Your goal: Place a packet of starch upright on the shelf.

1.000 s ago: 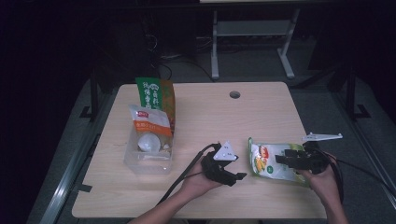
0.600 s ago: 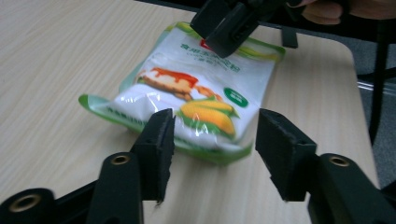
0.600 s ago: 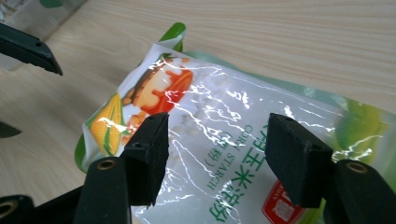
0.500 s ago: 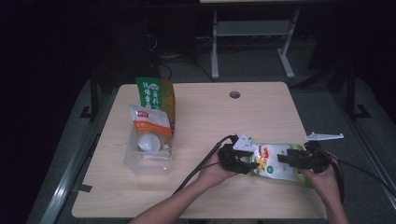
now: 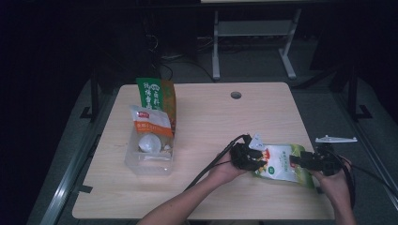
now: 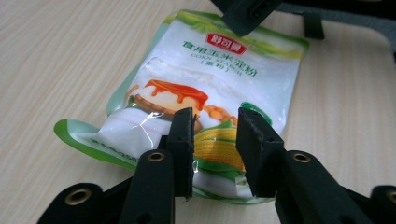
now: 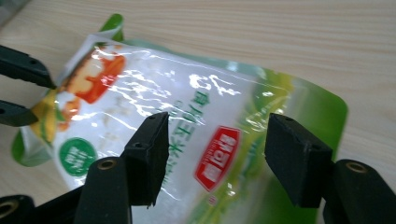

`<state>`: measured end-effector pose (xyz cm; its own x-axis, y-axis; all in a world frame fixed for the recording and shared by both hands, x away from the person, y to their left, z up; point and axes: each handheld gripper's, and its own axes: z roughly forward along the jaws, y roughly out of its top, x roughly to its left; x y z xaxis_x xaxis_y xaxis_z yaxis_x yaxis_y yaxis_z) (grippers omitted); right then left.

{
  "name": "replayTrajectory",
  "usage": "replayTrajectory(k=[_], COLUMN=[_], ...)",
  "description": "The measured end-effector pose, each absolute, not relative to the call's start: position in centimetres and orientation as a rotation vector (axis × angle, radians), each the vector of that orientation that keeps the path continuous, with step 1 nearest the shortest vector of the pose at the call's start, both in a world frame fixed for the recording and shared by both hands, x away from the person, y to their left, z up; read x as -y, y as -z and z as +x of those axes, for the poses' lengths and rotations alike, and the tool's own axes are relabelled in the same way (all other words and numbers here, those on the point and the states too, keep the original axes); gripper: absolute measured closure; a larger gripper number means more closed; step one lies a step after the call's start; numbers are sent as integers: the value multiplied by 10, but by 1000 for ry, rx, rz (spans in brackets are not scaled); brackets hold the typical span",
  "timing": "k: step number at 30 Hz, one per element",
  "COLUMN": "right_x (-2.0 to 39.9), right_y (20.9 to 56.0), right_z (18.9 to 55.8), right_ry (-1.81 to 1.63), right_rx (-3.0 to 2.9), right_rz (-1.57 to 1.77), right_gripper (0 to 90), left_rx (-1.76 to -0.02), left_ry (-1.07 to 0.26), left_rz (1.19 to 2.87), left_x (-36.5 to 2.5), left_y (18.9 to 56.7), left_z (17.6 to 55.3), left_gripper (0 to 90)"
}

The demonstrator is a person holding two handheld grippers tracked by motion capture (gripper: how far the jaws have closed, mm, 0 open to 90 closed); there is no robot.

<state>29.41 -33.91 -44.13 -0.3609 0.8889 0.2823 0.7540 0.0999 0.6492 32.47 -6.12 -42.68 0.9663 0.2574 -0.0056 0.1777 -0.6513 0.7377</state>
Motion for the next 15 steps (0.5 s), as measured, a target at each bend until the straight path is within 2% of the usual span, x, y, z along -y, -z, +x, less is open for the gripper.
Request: replayTrajectory(k=[15], right_x=[357], right_y=[458], right_z=[297], right_ry=[-996], right_rx=[-2130], right_rz=[1821], right_gripper=[355], left_rx=[-325], left_ry=[-126], left_rz=[2298], left_x=[63], left_y=[428], left_z=[324], left_gripper=[675])
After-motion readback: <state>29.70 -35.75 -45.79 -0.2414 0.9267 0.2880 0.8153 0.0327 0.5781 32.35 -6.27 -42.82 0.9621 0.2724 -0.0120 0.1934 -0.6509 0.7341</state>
